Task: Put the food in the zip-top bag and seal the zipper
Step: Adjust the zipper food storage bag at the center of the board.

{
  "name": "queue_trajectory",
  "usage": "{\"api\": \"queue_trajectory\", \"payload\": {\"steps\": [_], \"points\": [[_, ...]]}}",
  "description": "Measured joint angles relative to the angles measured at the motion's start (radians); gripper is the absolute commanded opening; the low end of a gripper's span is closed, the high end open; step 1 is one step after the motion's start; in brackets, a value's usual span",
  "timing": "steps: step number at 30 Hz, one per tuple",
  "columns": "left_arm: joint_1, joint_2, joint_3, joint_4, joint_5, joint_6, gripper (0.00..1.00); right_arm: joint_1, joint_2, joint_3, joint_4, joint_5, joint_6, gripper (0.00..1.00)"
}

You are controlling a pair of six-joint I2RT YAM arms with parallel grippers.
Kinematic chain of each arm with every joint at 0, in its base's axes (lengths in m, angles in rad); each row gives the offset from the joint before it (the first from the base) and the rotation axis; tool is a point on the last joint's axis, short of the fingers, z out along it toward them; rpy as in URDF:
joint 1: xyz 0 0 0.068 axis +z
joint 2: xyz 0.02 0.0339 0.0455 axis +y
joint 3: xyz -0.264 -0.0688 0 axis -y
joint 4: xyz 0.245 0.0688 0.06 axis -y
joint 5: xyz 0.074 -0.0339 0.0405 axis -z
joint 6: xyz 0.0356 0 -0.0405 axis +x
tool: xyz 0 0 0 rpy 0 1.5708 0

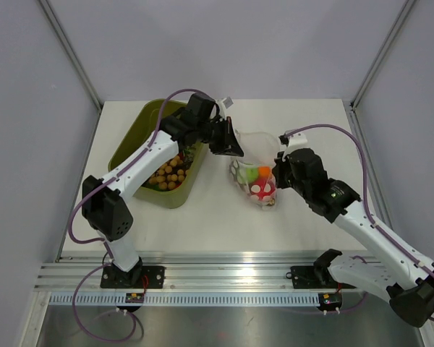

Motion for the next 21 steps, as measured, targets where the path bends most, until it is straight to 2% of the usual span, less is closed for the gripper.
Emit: {"api": "queue_trajectory", "payload": {"steps": [2, 6, 9, 11, 13, 14, 16, 17, 18, 19, 21], "points": [[0.0, 0.011, 0.019, -0.002, -0.001, 0.0, 0.0, -0.02, 0.0, 0.0, 0.009, -0.002, -0.017, 0.0], [0.004, 0.105, 0.168, -0.024, -0.001, 0.005, 0.0, -0.109, 0.021, 0.028, 0.031, -0.018, -0.073, 0.0], [0.009, 0.204, 0.342, -0.058, 0.0, 0.008, 0.0, -0.182, 0.079, 0.122, 0.037, -0.029, -0.12, 0.0], [0.012, 0.23, 0.402, -0.057, 0.0, 0.012, 0.02, -0.199, 0.104, 0.181, 0.049, -0.033, -0.14, 0.0], [0.014, 0.222, 0.4, -0.056, 0.0, 0.016, 0.13, -0.201, 0.106, 0.218, 0.059, -0.052, -0.154, 0.0], [0.016, 0.212, 0.385, -0.047, 0.0, 0.022, 0.43, -0.201, 0.1, 0.224, 0.066, -0.064, -0.159, 0.0], [0.017, 0.179, 0.314, -0.024, 0.004, 0.035, 0.7, -0.201, 0.08, 0.213, 0.077, -0.089, -0.158, 0.0], [0.017, 0.152, 0.257, -0.009, 0.008, 0.04, 0.78, -0.201, 0.065, 0.193, 0.083, -0.101, -0.152, 0.0], [0.017, 0.128, 0.204, -0.01, 0.013, 0.042, 0.82, -0.201, 0.047, 0.164, 0.086, -0.113, -0.147, 0.0], [0.017, 0.11, 0.158, -0.011, 0.019, 0.045, 0.82, -0.201, 0.025, 0.125, 0.098, -0.124, -0.142, 0.0], [0.017, 0.072, 0.071, -0.016, 0.019, 0.053, 0.77, -0.201, -0.017, 0.041, 0.092, -0.137, -0.13, 0.0]]}}
